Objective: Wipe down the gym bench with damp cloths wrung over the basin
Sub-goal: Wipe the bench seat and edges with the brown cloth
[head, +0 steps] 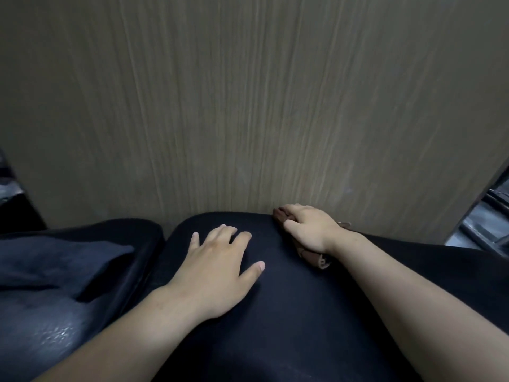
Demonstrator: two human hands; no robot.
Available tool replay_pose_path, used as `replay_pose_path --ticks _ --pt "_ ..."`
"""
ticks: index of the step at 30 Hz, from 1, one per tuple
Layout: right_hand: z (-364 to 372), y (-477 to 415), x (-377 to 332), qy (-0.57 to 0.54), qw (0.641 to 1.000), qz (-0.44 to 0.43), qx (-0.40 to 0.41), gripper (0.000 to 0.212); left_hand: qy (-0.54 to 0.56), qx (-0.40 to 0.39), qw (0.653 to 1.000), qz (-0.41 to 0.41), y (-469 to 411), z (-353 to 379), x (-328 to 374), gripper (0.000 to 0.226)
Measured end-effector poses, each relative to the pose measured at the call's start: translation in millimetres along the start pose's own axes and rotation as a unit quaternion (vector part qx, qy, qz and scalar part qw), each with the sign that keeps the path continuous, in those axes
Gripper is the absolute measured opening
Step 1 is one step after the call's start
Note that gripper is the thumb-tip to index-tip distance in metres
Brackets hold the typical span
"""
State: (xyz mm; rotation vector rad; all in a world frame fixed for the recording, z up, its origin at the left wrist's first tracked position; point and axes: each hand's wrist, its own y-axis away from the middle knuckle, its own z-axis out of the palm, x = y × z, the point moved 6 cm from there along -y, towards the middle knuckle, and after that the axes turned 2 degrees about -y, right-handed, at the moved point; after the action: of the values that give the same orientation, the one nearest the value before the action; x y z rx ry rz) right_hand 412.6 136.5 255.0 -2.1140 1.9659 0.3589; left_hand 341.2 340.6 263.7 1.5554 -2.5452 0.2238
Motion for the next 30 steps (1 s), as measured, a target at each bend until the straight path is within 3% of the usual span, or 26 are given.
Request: replay_pose_path --ticks 11,18,22,26,30 --pt "32.2 -40.4 -81.9 0.018 0.998 -0.057 -0.021 0.037 -0.038 0.06 0.997 -0.043 37.5 -28.0 -88.9 0.061" --pt "54.3 -51.1 -156.0 0.015 0.99 -0.129 -0.06 0.063 -0.038 0.09 0.993 -0.073 53.9 -40.0 -123.0 0.054" --pt "73.8 -43.2 -201.4 0.02 0.977 -0.188 -0.095 0.055 -0.025 0.106 0.991 -0.079 62.6 -46.8 -134.0 0.048" --pt "76.3 -33.3 -210.2 0.012 0.977 -0.199 -0.078 0.065 -0.013 0.121 0.989 -0.082 70.9 -53.4 -142.3 0.045" --pt "78.8 -17.4 -211.9 0.008 0.975 -0.212 -0.068 0.054 0.004 0.123 0.989 -0.086 78.4 -56.4 -149.3 0.046"
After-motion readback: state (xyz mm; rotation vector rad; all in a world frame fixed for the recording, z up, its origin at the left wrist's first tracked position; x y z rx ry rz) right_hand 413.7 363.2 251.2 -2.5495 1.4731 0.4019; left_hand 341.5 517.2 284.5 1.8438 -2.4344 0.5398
